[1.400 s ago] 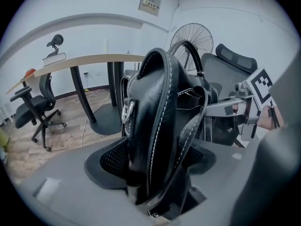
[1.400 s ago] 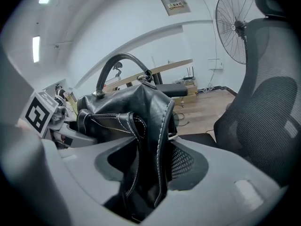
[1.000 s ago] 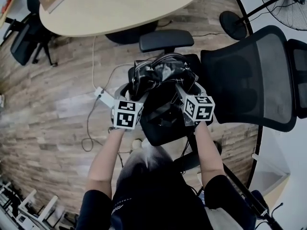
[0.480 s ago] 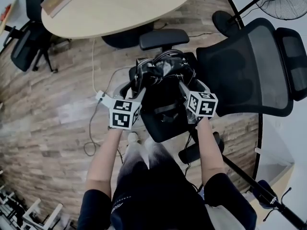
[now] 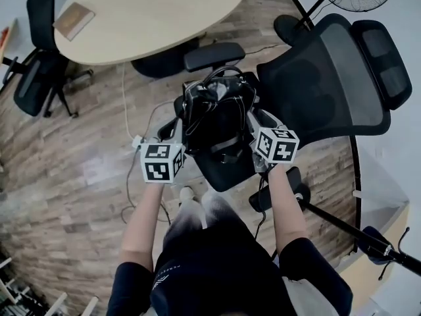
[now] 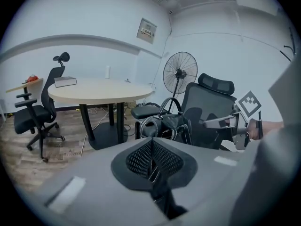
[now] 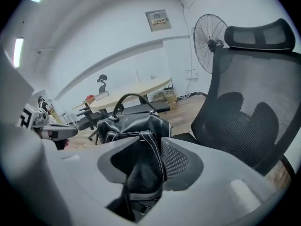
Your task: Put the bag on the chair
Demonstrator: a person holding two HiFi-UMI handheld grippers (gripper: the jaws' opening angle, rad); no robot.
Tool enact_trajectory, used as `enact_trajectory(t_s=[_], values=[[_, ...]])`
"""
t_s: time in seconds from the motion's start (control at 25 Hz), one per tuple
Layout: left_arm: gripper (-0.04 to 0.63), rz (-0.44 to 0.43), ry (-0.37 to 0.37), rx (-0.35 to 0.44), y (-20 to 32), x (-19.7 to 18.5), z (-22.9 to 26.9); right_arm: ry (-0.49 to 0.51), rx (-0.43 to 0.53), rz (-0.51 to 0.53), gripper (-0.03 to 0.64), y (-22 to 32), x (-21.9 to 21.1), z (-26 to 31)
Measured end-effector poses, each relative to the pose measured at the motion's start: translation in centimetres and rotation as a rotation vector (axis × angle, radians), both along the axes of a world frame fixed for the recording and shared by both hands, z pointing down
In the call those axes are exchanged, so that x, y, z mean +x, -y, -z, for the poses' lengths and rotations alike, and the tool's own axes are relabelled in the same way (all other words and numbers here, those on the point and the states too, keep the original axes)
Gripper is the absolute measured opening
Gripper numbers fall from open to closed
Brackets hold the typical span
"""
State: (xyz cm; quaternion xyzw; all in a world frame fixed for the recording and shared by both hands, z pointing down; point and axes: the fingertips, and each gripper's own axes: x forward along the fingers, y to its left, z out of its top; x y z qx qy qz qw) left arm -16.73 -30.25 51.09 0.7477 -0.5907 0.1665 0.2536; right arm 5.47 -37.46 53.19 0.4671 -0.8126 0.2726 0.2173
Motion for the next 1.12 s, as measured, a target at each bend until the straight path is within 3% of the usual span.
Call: enact_trajectory(t_s=[0.28, 0.68, 0.92, 1.12], values=[[0.015, 0.006, -0.003, 0.038, -2.6, -1.3, 2.8, 0.024, 0.076, -0.012, 0.004, -3.3, -0.4, 4.1], [0.015, -0.003, 0.013, 0.081, -6.4, -2.3, 6.1, 0.005, 0.094, 0.024, 0.002, -7.6, -1.6, 6.2], [0.015, 0.024, -0.04, 0.072, -8.1, -2.5, 6.9, 0.013, 0.075, 0.03, 0.002, -9.5, -2.1, 6.8], [0.015, 0.028, -0.039, 0.092, -8.8, -2.5, 7.9, 0.015, 0.075, 0.032, 0.002, -10.4, -2.3, 7.5]])
